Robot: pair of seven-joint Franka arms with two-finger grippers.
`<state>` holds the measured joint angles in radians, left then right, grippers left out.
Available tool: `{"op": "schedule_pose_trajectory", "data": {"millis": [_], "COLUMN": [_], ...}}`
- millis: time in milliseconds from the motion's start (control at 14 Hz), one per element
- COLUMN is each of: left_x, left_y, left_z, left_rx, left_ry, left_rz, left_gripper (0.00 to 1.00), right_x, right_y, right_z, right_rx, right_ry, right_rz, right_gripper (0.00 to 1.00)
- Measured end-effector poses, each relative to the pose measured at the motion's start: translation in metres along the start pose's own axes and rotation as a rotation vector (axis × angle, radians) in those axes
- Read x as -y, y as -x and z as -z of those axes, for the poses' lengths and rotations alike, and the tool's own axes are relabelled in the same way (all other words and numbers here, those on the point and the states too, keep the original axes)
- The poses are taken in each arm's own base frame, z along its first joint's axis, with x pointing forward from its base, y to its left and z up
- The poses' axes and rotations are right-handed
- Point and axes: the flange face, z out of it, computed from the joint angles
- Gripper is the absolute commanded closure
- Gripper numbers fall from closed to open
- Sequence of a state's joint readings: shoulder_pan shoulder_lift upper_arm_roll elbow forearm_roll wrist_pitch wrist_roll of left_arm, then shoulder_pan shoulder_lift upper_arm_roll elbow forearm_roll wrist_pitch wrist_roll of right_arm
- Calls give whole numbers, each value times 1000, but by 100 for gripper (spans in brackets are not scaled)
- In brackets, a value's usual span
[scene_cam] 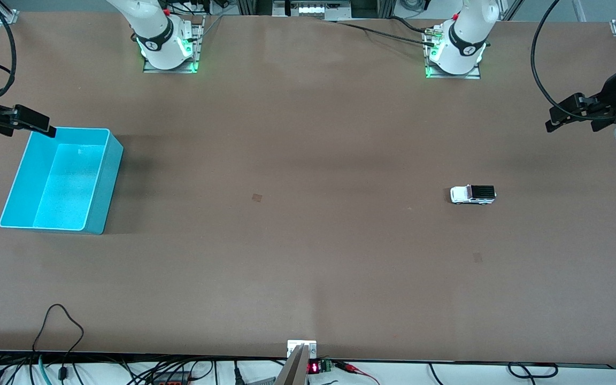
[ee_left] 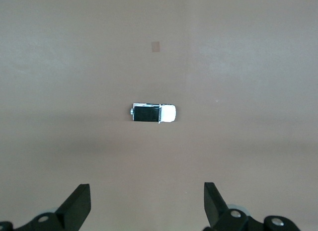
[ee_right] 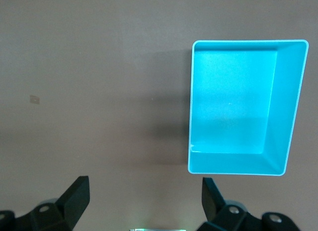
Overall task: Wind and store white jeep toy
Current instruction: 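Move the left gripper down over the white toy jeep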
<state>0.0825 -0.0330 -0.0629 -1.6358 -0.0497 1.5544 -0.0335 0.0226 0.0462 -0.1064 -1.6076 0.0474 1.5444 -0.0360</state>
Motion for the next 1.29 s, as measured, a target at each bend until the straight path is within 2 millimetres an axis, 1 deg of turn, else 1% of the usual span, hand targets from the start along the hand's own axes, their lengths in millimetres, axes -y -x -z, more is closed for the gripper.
{"op": "schedule_pose_trajectory", "data": {"millis": [357,500,571,786,1000,1143,1286], "left_x": [0,1,1,4,5,6,7], "left_y": [3,2,0,-15,-33,-44,-58], "left_z": [-5,-14,-26,-83,-133,-163,-199], "left_rx": [2,11,17,48,103,136,152], "left_ry": [-1,-1,-1,-1,2,4,9], "left_rz": [1,2,3,8,8,9,-14], "left_gripper": [0,0,0,0,0,0,0], "right_x": [-2,-2,-2,-2,-3,-3,-3], "right_y": [0,0,0,0,0,-2,-4], "right_z": [0,0,0,0,0,-3,-8], "right_rx": [0,0,0,0,1,6,14], "right_ry": [0,0,0,0,0,0,0], "right_rz": [-3,-3,-3,-4,-4,-5,-5], "right_gripper": [0,0,0,0,0,0,0]}}
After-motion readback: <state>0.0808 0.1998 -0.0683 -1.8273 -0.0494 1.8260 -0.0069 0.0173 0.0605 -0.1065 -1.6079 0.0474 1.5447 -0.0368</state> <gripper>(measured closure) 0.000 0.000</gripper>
